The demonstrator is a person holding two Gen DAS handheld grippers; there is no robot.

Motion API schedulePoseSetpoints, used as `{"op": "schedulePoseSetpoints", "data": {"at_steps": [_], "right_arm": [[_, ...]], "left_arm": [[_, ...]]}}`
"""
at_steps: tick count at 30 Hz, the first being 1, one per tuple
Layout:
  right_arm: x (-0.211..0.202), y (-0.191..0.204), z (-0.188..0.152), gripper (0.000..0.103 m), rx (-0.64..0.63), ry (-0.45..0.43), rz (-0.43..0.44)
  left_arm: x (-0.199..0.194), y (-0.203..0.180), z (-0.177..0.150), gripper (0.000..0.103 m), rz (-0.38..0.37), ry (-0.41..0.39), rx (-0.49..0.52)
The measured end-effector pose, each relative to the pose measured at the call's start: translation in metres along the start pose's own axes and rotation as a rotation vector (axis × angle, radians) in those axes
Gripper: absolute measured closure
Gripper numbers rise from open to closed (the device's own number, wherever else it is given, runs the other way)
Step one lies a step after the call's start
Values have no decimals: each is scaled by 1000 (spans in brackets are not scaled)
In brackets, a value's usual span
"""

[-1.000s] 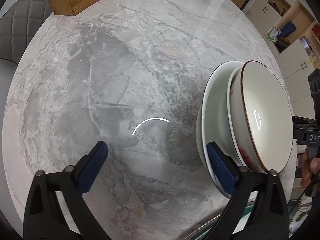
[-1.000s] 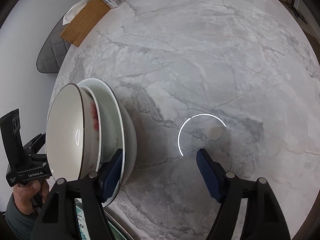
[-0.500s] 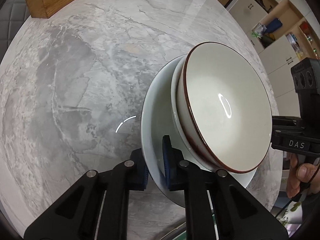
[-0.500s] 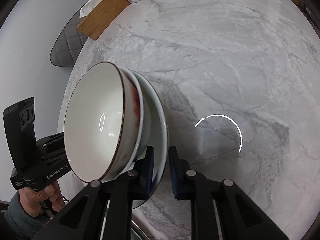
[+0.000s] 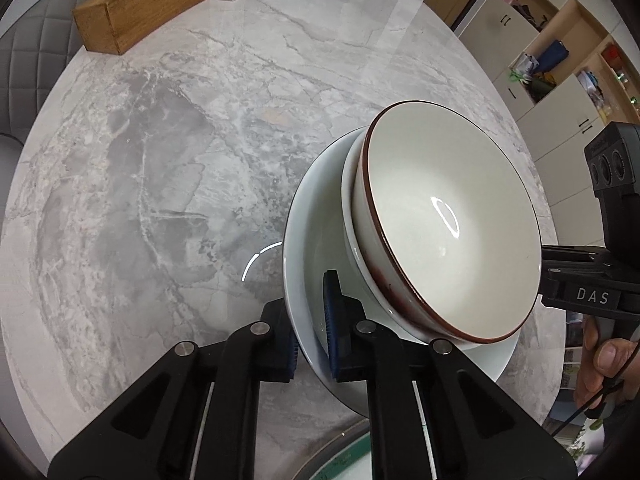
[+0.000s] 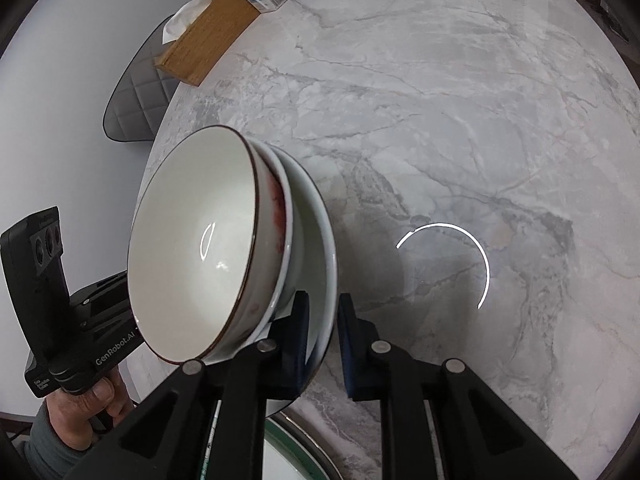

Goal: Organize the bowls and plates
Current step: 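Carry the white plate with bowls onto the teal floral plate stack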

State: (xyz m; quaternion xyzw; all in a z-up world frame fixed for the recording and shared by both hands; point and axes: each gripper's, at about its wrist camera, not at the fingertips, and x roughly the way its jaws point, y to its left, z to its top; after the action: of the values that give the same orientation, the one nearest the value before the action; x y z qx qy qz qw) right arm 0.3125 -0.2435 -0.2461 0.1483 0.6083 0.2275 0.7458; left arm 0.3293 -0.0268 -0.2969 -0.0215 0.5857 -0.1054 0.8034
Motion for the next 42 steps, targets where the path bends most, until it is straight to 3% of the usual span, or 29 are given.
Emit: {"op": "schedulePoseSetpoints", "data": {"at_steps": [9, 18, 30, 42], "right_arm": [[-43, 28, -31, 86, -21, -48, -5], [-68, 45, -96, 86, 1, -54, -3], [-57, 46, -172, 86, 45, -16, -17], [-38, 38, -200, 86, 44, -10, -55]], "left_arm": [[-64, -17, -28, 94, -5, -42, 32], [-109, -30, -93, 94, -33, -57, 56], [-102, -31, -177, 94, -55, 7, 76], [-78, -31, -205, 93, -37, 53, 84]]}}
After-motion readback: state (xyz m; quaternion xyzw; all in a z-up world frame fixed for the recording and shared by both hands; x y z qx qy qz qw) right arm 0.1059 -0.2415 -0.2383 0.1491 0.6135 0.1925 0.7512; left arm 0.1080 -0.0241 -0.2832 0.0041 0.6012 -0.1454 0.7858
